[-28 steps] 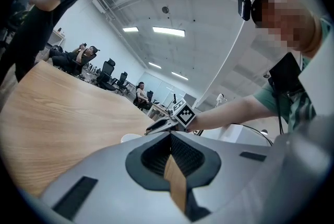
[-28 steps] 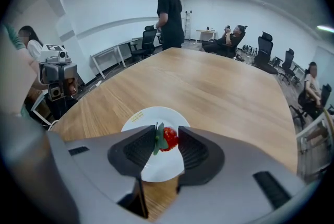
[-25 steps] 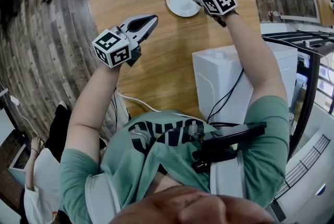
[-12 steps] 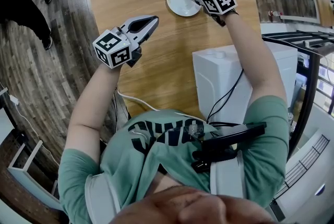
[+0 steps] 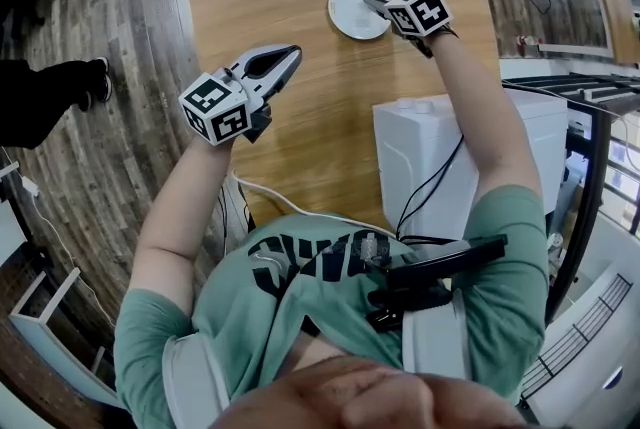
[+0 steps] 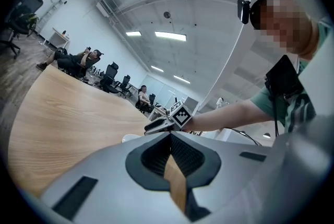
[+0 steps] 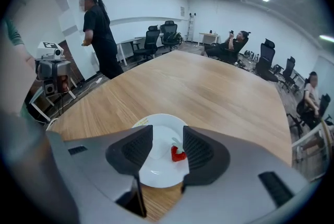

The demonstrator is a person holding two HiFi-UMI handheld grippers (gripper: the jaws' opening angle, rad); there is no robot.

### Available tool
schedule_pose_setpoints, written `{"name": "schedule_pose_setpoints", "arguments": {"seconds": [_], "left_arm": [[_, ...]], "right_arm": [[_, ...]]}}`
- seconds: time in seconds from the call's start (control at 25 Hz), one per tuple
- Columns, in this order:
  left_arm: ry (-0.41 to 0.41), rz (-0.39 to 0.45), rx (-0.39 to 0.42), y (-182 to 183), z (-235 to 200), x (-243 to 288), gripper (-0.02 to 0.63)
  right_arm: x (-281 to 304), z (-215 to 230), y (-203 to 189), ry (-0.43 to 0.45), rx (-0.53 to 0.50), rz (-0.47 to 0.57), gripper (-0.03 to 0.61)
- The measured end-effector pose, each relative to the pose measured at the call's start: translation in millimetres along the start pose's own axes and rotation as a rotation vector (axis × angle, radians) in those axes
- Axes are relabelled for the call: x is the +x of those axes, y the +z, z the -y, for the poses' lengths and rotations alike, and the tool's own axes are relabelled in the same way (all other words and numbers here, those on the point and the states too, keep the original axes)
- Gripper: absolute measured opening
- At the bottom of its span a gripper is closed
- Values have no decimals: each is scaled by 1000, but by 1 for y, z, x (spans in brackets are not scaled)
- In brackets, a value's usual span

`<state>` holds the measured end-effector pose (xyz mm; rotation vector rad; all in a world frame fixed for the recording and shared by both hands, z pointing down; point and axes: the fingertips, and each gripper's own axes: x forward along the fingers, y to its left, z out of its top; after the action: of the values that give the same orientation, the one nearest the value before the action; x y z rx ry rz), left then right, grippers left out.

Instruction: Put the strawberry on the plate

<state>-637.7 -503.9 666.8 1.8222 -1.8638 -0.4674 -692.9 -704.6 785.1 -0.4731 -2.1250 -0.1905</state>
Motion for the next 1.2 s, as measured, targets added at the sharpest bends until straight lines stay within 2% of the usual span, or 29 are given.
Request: {"name": "schedule_pose_setpoints", "arguments": {"seconds": [0.12, 0.32, 0.48, 0.6, 0.88, 1.2], "left_arm": [[12, 12, 1, 2, 11, -19, 3], [34, 46, 18, 8, 30, -61, 3], [62, 65, 3, 2, 47, -97, 3], [84, 80, 18, 2, 58, -125, 3], [112, 143, 64, 25, 91, -199, 3], [84, 195, 126, 47, 138, -284, 3]], "right_arm": [[-7, -16, 16, 2, -60, 29, 167], [-26, -54, 65, 28, -111, 145, 165], [-45, -82, 87, 10, -149, 207, 47], [-60, -99, 100, -1, -141, 245, 9], [-119, -149, 122, -28, -62, 360, 8], [-209, -258, 135, -57, -112, 485, 8]]}}
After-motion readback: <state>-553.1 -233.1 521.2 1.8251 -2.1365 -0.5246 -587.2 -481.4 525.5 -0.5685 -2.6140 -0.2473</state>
